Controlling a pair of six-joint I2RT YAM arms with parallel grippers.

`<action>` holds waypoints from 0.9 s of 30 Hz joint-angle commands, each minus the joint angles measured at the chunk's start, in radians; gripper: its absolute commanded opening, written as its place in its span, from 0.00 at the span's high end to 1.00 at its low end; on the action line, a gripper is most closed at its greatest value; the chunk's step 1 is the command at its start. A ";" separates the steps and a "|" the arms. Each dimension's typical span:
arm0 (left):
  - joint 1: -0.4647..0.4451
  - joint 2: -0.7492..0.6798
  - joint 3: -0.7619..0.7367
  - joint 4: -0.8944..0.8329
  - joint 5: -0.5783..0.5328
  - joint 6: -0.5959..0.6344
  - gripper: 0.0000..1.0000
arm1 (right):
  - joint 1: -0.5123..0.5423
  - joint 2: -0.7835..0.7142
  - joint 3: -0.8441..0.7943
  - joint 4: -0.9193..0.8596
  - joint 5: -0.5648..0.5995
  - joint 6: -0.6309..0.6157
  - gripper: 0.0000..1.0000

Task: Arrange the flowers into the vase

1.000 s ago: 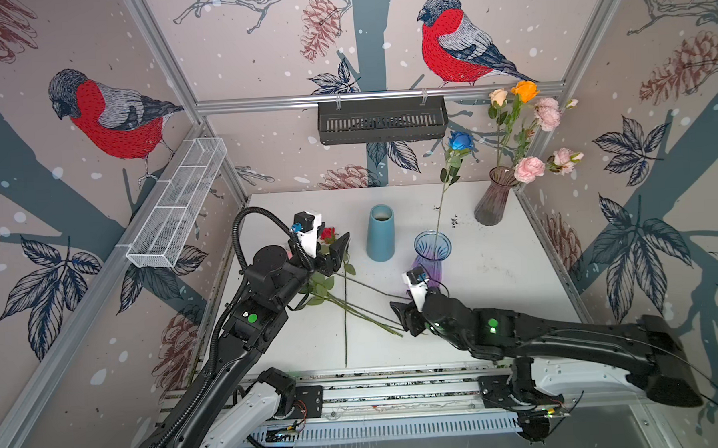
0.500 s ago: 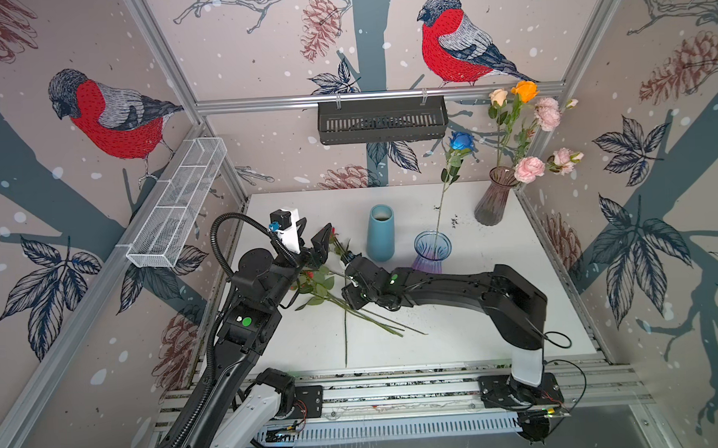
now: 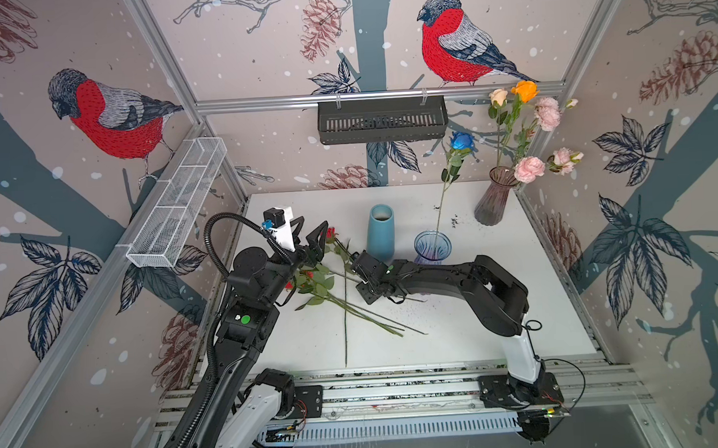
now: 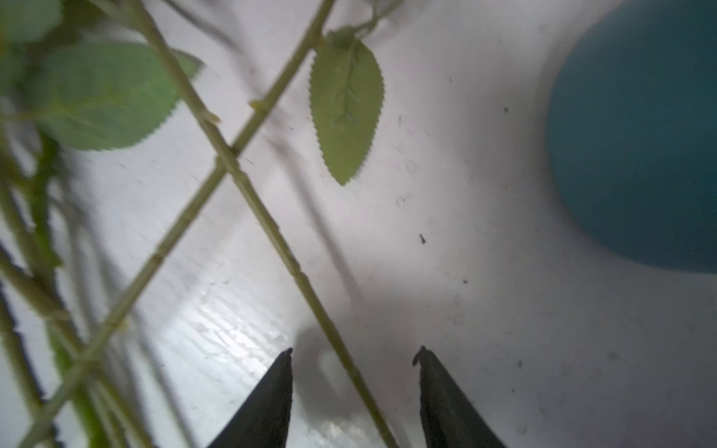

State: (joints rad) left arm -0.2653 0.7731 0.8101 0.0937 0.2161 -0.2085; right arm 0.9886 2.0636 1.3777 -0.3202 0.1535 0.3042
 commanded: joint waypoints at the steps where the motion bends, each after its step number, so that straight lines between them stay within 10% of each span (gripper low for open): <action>1: 0.027 0.007 -0.005 0.082 0.072 -0.041 0.32 | -0.008 -0.012 -0.024 0.018 -0.011 -0.036 0.56; 12: 0.060 0.001 -0.029 0.139 0.145 -0.071 0.33 | 0.028 -0.161 -0.076 0.060 -0.014 -0.123 0.94; 27: 0.066 0.048 -0.078 0.374 0.460 -0.175 0.33 | 0.036 -0.707 -0.282 0.166 0.028 -0.043 0.96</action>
State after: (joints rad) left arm -0.2024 0.8101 0.7387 0.3214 0.5339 -0.3378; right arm 1.0264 1.4372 1.1336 -0.2272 0.1596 0.2367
